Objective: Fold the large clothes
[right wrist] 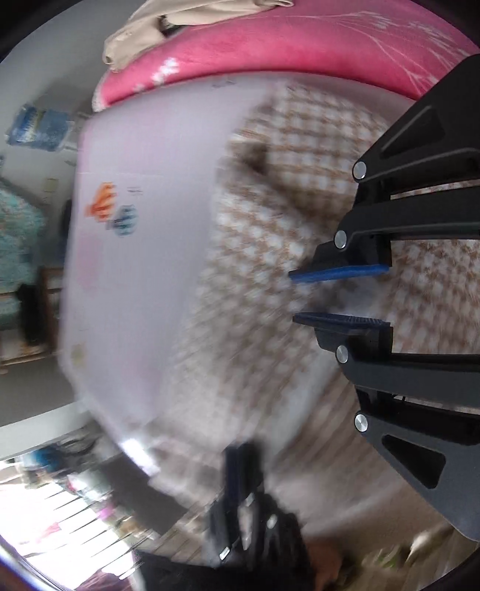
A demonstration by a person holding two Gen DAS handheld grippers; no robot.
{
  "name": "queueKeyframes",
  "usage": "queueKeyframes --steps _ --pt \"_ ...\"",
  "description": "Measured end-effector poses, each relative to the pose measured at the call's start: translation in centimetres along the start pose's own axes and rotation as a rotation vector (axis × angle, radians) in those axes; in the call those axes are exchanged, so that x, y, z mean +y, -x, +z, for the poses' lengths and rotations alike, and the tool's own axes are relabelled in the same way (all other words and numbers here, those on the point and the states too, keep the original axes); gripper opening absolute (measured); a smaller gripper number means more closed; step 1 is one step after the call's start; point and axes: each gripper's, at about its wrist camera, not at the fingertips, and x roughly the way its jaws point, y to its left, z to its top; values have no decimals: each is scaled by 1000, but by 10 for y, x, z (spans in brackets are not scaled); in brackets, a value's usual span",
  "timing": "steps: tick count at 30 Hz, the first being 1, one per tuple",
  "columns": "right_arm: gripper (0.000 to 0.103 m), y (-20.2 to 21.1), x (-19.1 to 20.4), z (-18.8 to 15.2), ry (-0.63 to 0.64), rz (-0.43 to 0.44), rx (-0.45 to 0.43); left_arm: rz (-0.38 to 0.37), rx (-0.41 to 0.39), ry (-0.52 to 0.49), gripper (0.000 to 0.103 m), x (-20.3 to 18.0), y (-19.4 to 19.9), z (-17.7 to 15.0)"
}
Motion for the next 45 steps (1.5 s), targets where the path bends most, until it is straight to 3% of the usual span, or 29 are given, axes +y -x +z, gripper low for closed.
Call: queueKeyframes --steps 7,8,10,12,17,21,26,32,37,45 --pt "21 38 10 -18 -40 -131 4 60 -5 45 22 9 31 -16" --pt "22 47 14 -22 -40 -117 -14 67 -18 65 22 14 43 -21" --pt "43 67 22 -29 -46 -81 -58 61 -54 109 24 24 67 -35" --pt "53 88 35 -41 -45 -45 -107 85 -105 169 30 36 99 -56" --pt "63 113 75 -78 -24 97 -142 130 -191 322 37 64 157 -114" --pt "64 102 107 -107 -8 157 -85 129 -210 408 38 73 179 -160" --pt "64 71 124 -132 -27 175 2 108 -177 443 38 71 165 -187" --pt "65 53 117 -138 -65 169 43 147 -150 400 38 71 136 -178" --pt "69 49 114 -137 -73 173 57 85 -94 402 38 82 111 -166" --pt "71 43 116 -135 -73 166 64 -56 -100 445 38 104 94 -150"
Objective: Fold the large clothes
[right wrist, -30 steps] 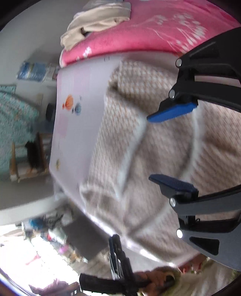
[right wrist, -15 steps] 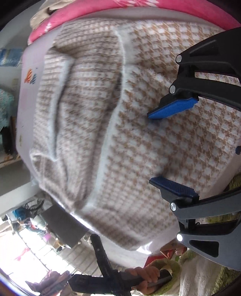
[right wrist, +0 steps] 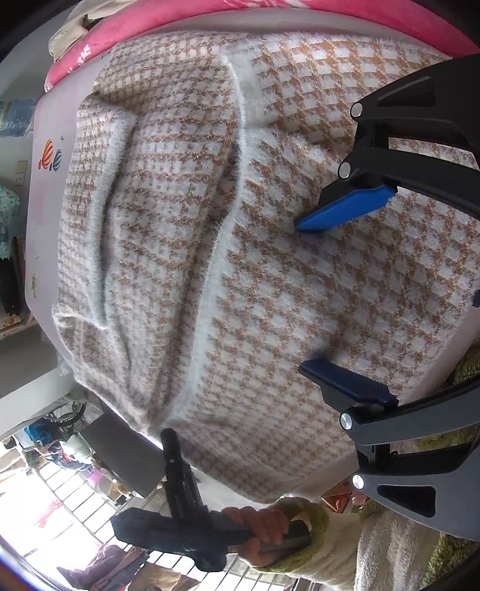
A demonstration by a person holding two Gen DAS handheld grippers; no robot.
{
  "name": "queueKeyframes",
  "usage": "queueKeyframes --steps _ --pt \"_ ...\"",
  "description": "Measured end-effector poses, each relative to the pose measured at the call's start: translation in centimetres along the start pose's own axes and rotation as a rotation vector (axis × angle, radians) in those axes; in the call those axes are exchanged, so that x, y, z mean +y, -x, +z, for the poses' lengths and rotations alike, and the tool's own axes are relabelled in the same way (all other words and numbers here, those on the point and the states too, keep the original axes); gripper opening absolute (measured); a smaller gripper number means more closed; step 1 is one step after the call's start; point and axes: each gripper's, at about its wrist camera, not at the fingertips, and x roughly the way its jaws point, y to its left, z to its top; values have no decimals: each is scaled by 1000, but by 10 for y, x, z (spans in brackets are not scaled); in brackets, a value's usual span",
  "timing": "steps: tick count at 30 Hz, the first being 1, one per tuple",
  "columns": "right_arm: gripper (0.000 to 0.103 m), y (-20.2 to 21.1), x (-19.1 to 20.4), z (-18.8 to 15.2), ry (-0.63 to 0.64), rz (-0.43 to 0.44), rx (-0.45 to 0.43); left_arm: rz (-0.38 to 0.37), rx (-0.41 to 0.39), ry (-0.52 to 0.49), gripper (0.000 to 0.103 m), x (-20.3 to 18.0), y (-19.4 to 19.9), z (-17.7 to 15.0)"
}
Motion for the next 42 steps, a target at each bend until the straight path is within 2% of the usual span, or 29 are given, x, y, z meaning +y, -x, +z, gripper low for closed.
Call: queueKeyframes --steps 5,8,11,17,22,26,28,30,33,37,42 --pt "71 -2 0 1 5 -6 1 -127 11 10 39 1 -1 2" --pt "71 -3 0 1 3 -5 2 -122 28 28 40 7 -8 4" --pt "72 -4 0 1 3 -5 1 -148 15 53 40 9 -12 8" --pt "72 -5 1 2 2 -11 -4 -164 38 33 40 2 -15 9" --pt "72 -5 1 1 2 -10 -6 -103 77 -23 40 -1 -7 -3" --pt "72 -4 2 1 -2 -11 -7 -70 75 -52 39 -1 0 -13" --pt "72 -4 2 1 -3 -10 -8 -46 65 -57 36 -3 0 -13" --pt "72 -4 2 0 -3 -10 -9 6 55 -72 27 -7 -1 -14" --pt "72 -1 1 -1 -5 -14 -14 94 46 -111 24 -18 -4 -15" --pt "72 6 -2 -6 -17 -23 -32 220 34 -164 23 -38 -8 -21" --pt "72 35 -24 -12 -76 -71 -108 333 27 -233 23 -52 -12 -25"
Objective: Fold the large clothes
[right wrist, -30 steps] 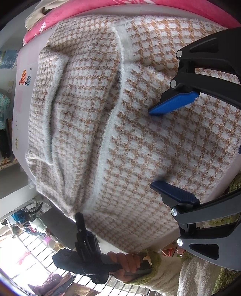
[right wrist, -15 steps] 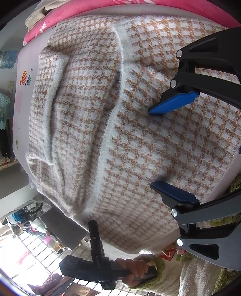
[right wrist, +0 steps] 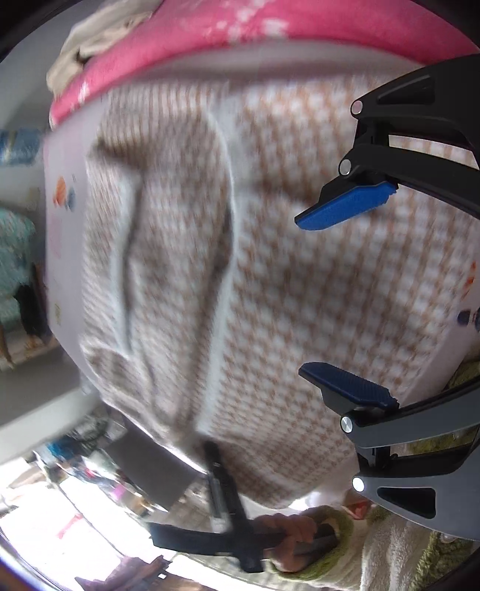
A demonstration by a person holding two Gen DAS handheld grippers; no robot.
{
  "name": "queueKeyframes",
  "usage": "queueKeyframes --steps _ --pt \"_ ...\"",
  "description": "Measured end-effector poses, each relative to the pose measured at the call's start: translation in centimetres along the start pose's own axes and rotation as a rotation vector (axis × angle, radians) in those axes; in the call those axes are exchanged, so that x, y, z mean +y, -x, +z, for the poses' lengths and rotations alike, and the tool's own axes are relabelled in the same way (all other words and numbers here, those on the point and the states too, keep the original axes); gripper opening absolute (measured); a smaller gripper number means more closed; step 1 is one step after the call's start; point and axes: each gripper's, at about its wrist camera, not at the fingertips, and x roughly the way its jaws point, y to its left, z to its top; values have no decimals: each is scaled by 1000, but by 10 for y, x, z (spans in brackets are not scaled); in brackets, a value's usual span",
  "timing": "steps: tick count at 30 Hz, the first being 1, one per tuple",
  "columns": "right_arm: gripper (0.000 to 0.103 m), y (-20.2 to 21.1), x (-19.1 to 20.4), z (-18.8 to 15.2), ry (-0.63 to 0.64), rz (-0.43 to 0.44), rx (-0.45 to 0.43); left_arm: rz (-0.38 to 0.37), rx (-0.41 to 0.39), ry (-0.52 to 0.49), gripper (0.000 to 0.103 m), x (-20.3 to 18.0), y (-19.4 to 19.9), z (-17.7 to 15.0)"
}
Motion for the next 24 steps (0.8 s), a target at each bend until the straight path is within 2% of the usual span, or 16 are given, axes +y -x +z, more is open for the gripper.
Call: queueKeyframes --steps 5,10,18,24 --pt "72 33 -44 -3 -104 -85 -92 35 -4 -11 24 -3 1 1" --pt "67 38 -76 8 -165 -117 -125 41 -4 -2 24 -3 1 1" --pt "54 9 -92 28 -145 -117 -107 47 -3 -1 25 -5 -1 2" --pt "48 0 -98 22 -177 -94 -73 47 -3 -1 25 -6 -1 2"
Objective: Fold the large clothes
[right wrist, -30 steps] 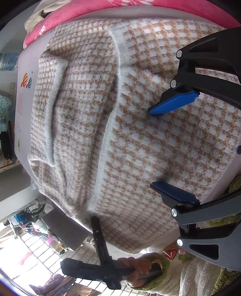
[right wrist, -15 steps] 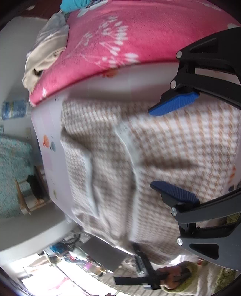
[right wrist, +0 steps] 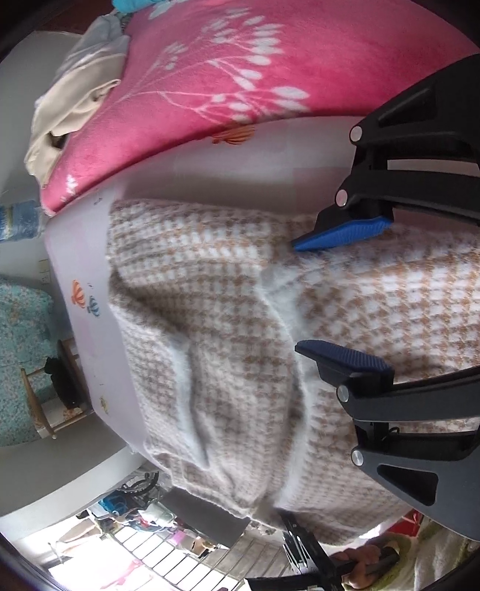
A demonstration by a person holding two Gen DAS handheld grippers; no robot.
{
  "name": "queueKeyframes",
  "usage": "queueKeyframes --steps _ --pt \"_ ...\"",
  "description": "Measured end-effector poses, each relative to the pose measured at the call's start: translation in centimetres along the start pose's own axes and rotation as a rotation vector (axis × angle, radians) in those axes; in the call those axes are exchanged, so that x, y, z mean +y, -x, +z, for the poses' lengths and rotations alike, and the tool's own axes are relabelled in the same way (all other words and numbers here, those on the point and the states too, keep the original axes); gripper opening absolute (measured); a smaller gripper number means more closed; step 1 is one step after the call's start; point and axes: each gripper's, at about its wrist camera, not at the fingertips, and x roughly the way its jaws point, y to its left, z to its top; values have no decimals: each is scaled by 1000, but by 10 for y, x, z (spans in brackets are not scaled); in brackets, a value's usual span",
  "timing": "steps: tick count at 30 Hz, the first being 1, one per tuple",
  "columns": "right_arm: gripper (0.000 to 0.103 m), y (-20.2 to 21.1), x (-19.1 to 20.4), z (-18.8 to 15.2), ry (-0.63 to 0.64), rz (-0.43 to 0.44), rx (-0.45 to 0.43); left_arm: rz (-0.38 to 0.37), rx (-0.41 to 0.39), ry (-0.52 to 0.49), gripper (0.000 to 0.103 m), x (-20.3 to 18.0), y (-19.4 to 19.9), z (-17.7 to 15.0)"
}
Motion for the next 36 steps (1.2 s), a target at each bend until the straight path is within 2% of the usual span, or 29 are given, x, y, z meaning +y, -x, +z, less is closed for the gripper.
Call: queueKeyframes --steps 7,12,19,24,36 --pt "41 10 -1 -24 -1 16 52 1 0 -1 25 0 0 0" --pt "31 6 -2 -16 -2 15 47 3 1 -2 25 -1 0 0" --pt "30 -6 -4 -13 -13 5 75 41 13 3 25 -3 -1 2" --pt "30 -1 3 -22 39 -31 101 74 18 -8 25 -5 0 2" --pt "30 -11 11 -15 63 -97 91 99 19 -20 25 -8 2 2"
